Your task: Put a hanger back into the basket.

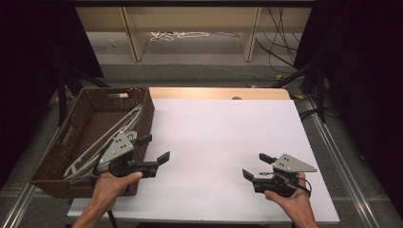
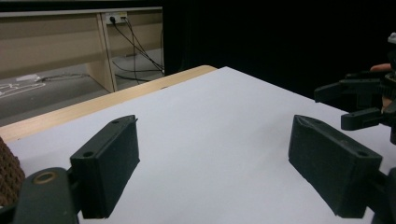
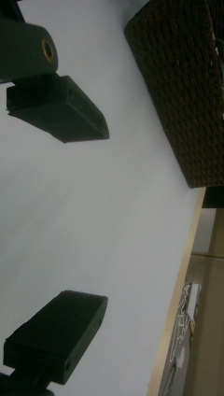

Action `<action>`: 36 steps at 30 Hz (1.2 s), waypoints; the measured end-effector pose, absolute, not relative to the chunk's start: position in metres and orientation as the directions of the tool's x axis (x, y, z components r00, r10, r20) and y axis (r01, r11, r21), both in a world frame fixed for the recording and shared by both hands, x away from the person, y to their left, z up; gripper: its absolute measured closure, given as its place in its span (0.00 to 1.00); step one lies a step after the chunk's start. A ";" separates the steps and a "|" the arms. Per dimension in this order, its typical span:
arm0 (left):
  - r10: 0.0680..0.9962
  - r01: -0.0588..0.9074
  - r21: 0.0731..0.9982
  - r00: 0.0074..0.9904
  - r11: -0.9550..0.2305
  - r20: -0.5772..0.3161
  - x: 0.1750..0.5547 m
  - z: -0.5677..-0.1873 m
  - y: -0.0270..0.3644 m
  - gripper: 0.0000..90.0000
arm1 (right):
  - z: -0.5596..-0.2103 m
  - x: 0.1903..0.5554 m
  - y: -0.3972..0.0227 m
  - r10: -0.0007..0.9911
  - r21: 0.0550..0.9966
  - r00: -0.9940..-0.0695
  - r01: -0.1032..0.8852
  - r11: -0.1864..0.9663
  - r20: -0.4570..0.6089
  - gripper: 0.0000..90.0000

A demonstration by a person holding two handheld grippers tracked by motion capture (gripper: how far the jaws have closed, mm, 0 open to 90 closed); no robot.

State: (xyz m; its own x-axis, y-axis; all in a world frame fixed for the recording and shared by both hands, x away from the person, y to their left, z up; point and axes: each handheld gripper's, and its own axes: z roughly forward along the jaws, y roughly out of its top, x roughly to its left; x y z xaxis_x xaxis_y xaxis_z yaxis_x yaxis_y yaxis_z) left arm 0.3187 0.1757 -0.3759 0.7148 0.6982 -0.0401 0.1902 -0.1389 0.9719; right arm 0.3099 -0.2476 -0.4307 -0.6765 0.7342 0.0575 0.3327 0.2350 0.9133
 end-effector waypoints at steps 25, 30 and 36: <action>0.670 0.155 0.962 0.741 -0.223 0.036 0.295 -0.437 0.166 0.18 | -0.434 0.285 -0.242 0.741 0.934 -0.667 0.306 0.186 0.071 0.18; 0.673 0.150 0.967 0.739 -0.208 0.030 0.293 -0.436 0.174 0.18 | -0.438 0.278 -0.242 0.741 0.929 -0.667 0.320 0.186 0.082 0.18; 0.686 0.165 0.967 0.727 -0.193 0.013 0.292 -0.436 0.176 0.18 | -0.438 0.271 -0.242 0.735 0.935 -0.673 0.304 0.181 0.077 0.18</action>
